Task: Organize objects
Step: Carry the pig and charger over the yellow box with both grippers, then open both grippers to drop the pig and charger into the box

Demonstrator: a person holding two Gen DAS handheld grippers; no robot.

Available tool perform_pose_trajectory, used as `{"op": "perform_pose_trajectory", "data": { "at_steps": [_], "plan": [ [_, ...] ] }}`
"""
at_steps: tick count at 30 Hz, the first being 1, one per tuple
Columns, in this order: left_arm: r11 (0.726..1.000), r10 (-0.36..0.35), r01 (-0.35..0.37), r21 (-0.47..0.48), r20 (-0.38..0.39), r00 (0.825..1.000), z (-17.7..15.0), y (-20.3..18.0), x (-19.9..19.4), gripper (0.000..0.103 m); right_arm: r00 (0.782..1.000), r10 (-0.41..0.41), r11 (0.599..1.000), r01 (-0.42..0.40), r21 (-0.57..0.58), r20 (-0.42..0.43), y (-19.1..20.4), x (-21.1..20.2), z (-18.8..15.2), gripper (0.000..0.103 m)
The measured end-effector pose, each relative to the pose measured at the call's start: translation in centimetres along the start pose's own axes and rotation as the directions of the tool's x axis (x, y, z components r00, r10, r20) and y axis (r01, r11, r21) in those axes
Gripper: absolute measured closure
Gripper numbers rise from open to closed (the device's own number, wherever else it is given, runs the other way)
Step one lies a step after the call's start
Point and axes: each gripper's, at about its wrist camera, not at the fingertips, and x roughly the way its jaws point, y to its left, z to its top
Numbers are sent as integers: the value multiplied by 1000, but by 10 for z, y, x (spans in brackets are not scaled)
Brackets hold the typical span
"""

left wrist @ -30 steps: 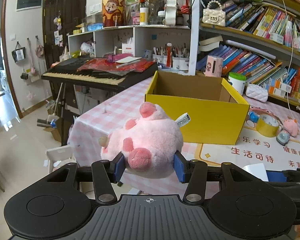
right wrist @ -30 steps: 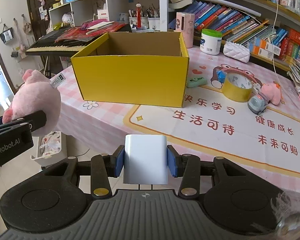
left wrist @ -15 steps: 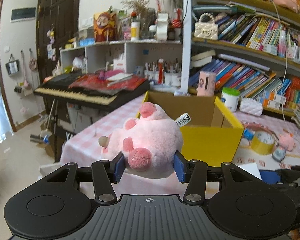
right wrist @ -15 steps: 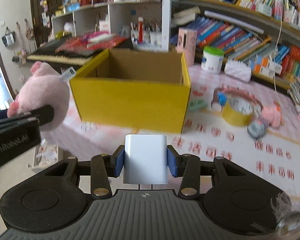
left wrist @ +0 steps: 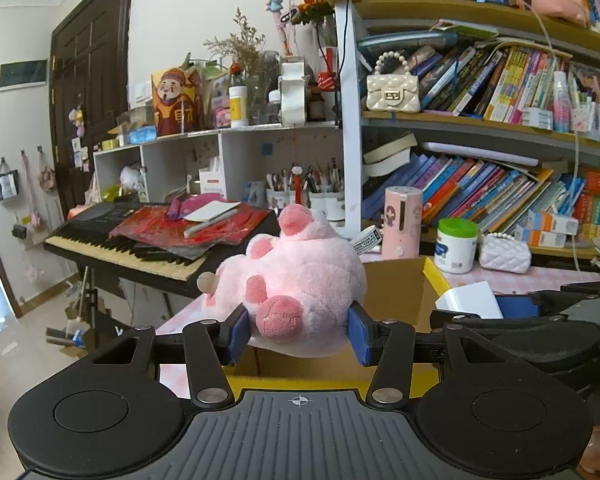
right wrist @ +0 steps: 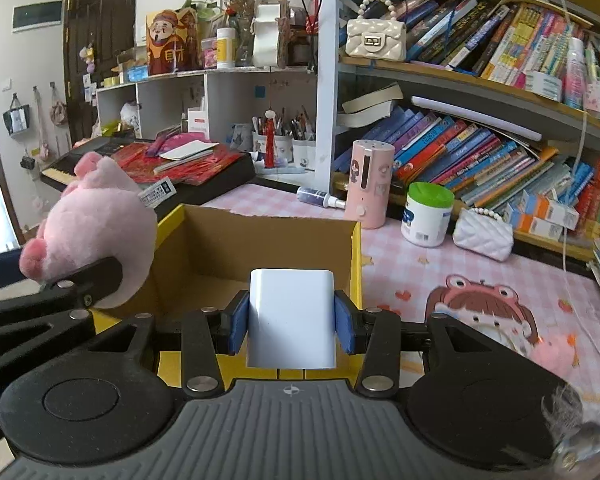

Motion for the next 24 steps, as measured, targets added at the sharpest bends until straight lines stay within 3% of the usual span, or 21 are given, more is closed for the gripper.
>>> {"op": "perform_pose_trajectory", "data": {
  "at_steps": [9, 17, 24],
  "plan": [
    [1000, 29, -28, 13, -84, 996, 2, -11, 51, 54, 996, 47, 996, -52, -70, -81, -10, 65, 0, 62],
    [999, 49, -44, 32, -173, 984, -7, -17, 84, 53, 977, 102, 977, -134, -168, -189, -8, 103, -8, 62],
    [999, 45, -46, 0, -227, 973, -11, -17, 99, 53, 971, 141, 948, -189, -257, -195, -6, 118, -8, 62]
  ]
}}
